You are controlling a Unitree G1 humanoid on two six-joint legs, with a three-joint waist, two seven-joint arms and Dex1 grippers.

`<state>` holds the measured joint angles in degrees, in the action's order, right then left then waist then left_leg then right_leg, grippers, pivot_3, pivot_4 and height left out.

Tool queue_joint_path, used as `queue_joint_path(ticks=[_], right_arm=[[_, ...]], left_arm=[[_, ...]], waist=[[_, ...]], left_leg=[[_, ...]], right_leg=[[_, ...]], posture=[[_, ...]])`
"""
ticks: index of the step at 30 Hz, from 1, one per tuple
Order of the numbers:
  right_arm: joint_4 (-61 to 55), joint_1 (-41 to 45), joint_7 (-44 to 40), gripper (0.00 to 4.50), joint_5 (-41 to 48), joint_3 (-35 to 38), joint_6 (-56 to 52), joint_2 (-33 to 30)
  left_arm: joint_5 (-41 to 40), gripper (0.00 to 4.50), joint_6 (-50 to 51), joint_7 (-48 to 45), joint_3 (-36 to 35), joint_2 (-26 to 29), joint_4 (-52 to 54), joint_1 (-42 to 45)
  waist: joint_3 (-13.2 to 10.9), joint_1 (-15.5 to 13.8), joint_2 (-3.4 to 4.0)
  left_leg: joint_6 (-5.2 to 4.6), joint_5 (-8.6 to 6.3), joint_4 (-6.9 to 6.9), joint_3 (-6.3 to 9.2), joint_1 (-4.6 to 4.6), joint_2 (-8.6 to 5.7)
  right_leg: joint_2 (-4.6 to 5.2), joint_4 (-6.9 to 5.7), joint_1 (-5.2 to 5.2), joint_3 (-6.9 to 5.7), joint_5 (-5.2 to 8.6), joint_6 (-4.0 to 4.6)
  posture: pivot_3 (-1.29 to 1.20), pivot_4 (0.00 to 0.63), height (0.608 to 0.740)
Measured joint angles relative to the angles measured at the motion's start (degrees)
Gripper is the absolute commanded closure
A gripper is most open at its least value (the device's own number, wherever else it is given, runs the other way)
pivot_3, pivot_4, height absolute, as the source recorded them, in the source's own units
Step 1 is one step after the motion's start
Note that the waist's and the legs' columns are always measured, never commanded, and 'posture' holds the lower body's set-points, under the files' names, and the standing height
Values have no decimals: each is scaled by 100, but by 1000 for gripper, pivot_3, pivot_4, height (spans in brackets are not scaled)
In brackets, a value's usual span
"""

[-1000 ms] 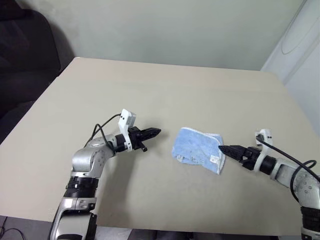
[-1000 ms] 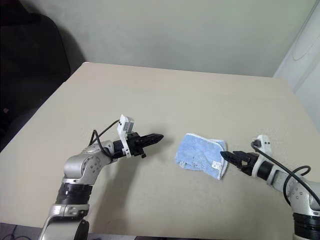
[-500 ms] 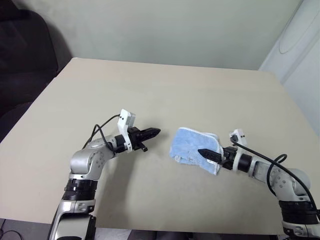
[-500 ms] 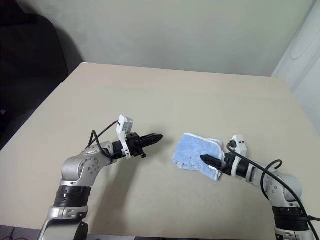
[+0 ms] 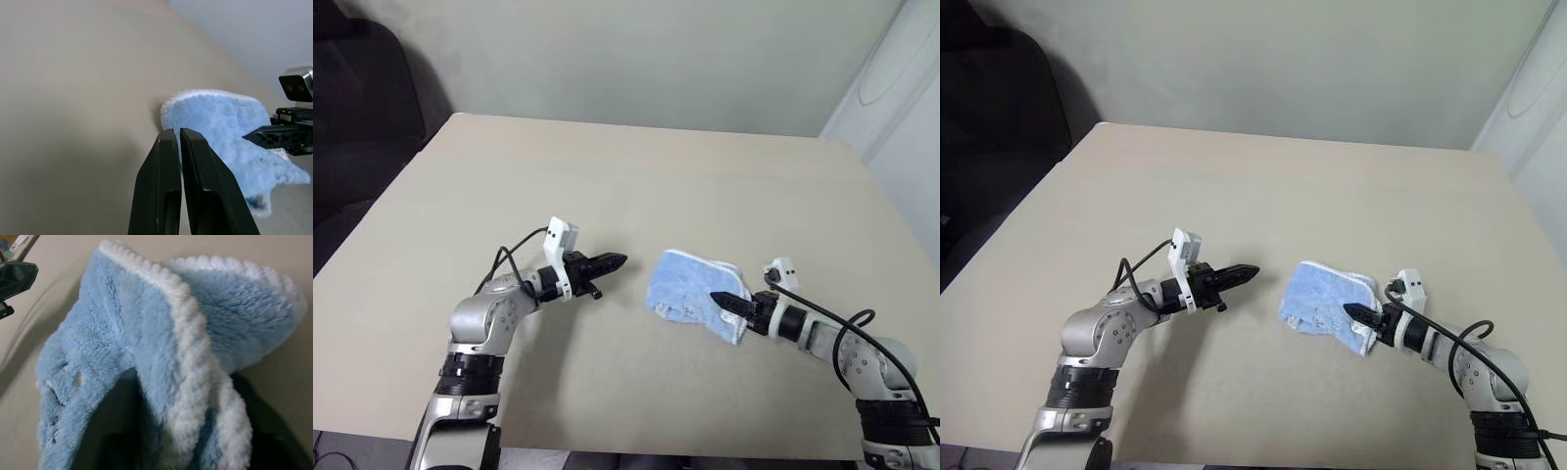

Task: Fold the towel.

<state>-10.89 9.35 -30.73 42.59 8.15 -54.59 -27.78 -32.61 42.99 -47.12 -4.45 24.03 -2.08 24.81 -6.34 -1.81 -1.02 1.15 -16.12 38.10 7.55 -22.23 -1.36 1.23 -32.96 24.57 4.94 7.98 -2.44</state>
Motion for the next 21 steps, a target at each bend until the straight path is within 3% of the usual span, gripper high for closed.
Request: queue_joint_path(ticks=[2, 11, 21], right_arm=[[-80, -15, 2, 4471, 14, 32, -31, -1], [-753, -163, 208, 4490, 599, 669, -207, 46], [-460, 133, 1971, 4490, 1878, 3445, -500, -591]], left_arm=[[0, 4254, 0, 1, 0, -4, 1, 0], [-9, 4254, -4, 71, -2, -105, 7, -28], [-147, 4254, -49, 231, -168, -249, 49, -62]], waist=[[0, -2, 0], [-2, -10, 2], [-4, -36, -1]], left_leg=[[1, 0, 0, 0, 0, -1], [5, -1, 1, -1, -6, -3], [16, -14, 1, 1, -10, -5]], right_leg=[[0, 0, -1, 0, 0, 0], [1, 0, -1, 1, 4, -4], [5, 0, -1, 7, 24, -28]], posture=[[0, 150, 740], [0, 150, 740], [0, 150, 740]])
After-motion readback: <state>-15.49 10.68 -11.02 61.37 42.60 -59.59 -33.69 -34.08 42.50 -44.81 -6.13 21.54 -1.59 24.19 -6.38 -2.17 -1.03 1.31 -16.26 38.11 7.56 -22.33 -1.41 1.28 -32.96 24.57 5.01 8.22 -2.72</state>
